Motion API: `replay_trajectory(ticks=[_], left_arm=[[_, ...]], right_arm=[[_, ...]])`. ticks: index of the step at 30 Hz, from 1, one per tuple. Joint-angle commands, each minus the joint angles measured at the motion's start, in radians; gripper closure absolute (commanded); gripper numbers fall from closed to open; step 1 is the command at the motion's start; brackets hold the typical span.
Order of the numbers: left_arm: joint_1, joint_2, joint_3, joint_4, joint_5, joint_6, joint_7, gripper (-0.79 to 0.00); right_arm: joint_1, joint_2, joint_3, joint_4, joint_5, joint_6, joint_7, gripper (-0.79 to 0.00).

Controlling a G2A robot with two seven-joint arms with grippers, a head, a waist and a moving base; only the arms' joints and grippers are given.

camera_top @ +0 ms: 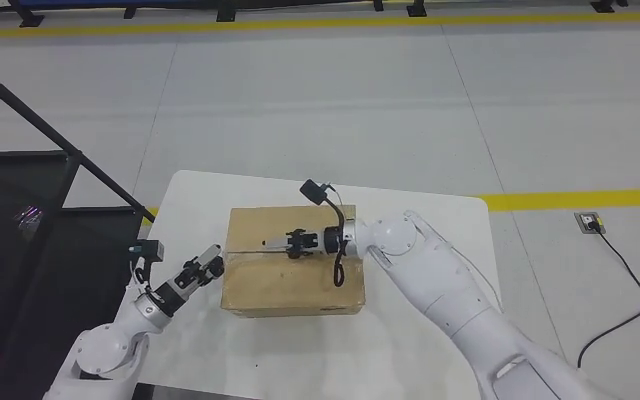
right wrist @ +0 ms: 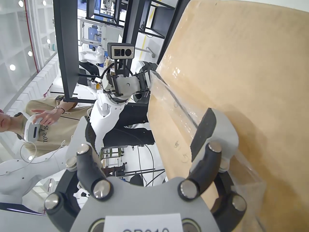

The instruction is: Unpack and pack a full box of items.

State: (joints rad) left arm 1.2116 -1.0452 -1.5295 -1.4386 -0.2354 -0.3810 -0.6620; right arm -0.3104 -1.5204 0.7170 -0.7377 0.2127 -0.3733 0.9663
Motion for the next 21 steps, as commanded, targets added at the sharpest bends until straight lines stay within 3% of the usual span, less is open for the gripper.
replay_trajectory(ticks=[1,21], left_arm=[[0.003,-0.001,0.005,-0.005,0.001,0.000,0.001,-0.785],[0.018,-0.003,0.009,-0.008,-0.025,-0.017,-0.001,-0.785]], right_arm=[[0.007,-0.015,-0.010,0.026,0.028,-0.011,0.011,-0.785],[0.092,-0.193,-0.118,0.253,0.132,-0.057,-0.014,-0.785]])
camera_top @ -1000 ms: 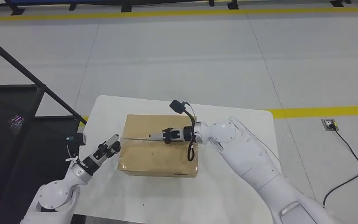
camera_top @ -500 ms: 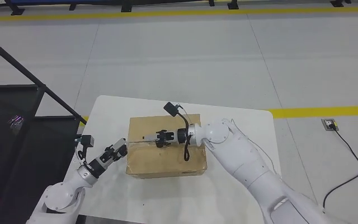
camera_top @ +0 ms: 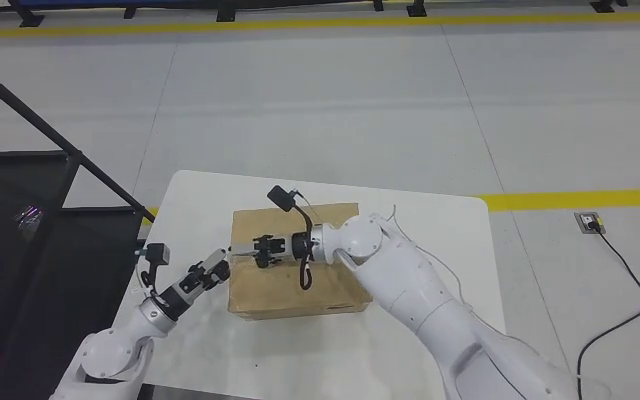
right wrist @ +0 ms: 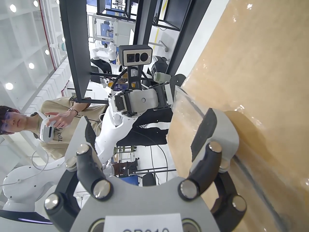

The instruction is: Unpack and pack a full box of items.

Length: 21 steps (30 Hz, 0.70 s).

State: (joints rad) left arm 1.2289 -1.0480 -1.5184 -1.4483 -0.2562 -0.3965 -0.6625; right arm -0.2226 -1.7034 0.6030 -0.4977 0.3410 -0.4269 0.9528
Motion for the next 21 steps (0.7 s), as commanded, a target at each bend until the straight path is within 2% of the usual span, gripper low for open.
replay_trajectory(ticks=[1,7,11,21], left_arm=[[0.002,0.000,-0.004,0.003,-0.006,-0.003,-0.002,-0.785],[0.009,0.003,-0.019,0.014,-0.018,-0.014,-0.010,-0.785],[0.013,0.004,-0.031,0.022,-0.033,-0.016,-0.017,-0.785],[0.021,0.007,-0.050,0.016,-0.058,-0.023,-0.031,-0.785]], right_arm=[[0.009,-0.018,-0.006,0.025,0.004,-0.006,-0.003,-0.785],[0.023,-0.054,-0.007,0.086,0.014,-0.070,-0.017,-0.785],[0.035,-0.068,-0.001,0.120,0.021,-0.074,0.003,-0.785],[0.048,-0.053,0.050,0.195,0.050,-0.127,0.101,-0.785]])
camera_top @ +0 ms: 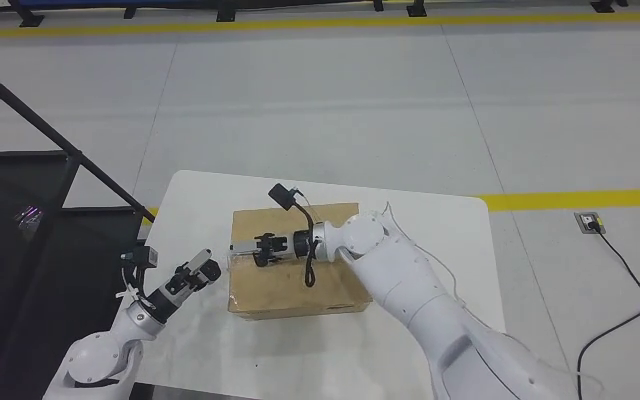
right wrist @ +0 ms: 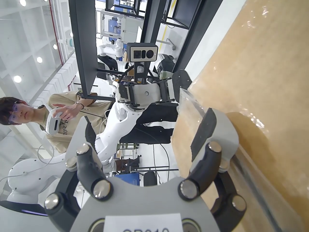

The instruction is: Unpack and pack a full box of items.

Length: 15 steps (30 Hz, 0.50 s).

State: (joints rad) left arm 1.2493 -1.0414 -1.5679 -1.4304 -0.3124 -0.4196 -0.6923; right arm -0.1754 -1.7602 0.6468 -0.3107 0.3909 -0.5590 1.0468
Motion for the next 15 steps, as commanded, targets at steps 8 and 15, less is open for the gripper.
replay_trajectory(ticks=[8,15], left_arm=[[0.004,0.001,-0.002,-0.013,-0.001,0.001,-0.008,-0.785],[0.006,0.001,0.000,-0.023,0.002,0.002,-0.007,-0.785]], right_arm=[[-0.014,0.039,0.047,0.027,-0.001,0.001,0.039,-0.785],[-0.027,0.081,0.093,0.030,-0.001,-0.003,0.050,-0.785]])
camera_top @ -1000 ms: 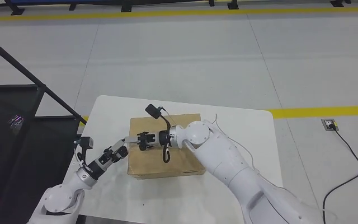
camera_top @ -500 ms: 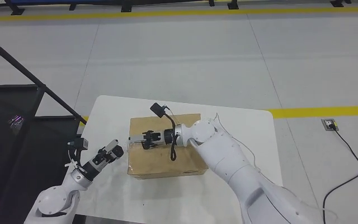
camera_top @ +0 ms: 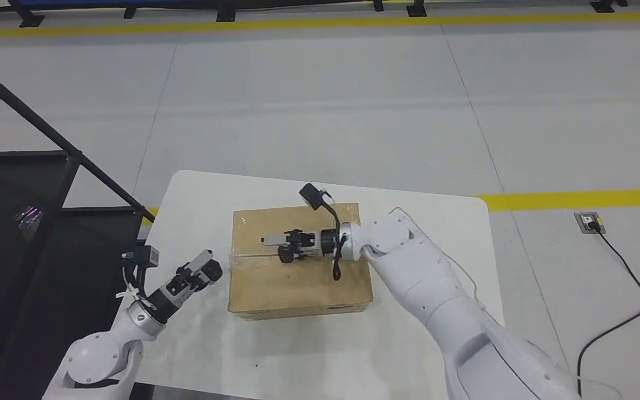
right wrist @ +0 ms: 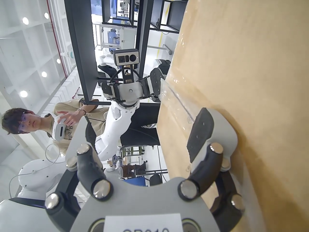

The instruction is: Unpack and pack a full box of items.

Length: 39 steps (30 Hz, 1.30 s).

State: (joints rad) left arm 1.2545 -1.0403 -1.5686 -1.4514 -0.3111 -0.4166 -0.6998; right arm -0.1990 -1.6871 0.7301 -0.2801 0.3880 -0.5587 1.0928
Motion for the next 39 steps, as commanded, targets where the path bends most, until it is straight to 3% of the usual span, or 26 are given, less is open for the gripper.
replay_trajectory(ticks=[1,14,21,30,35,39], left_arm=[[0.001,0.000,0.001,-0.003,0.002,-0.001,0.001,-0.785],[-0.001,-0.001,0.008,-0.008,0.006,0.003,0.002,-0.785],[0.001,0.000,0.008,-0.011,0.011,0.002,0.004,-0.785],[0.006,0.000,0.008,-0.016,0.010,0.004,0.008,-0.785],[0.010,0.000,0.007,-0.018,0.009,0.003,0.010,-0.785],[0.014,0.000,0.003,-0.019,0.007,0.001,0.010,-0.785]], right_arm=[[-0.006,0.015,0.017,-0.002,0.005,-0.007,0.008,-0.785],[-0.062,0.111,0.098,-0.121,-0.054,0.008,0.006,-0.785],[-0.136,0.180,0.166,-0.284,-0.112,0.061,-0.001,-0.785],[-0.295,0.270,0.277,-0.631,-0.268,0.266,-0.052,-0.785],[-0.383,0.304,0.332,-0.801,-0.351,0.406,-0.095,-0.785],[-0.435,0.322,0.371,-0.885,-0.366,0.452,-0.090,-0.785]])
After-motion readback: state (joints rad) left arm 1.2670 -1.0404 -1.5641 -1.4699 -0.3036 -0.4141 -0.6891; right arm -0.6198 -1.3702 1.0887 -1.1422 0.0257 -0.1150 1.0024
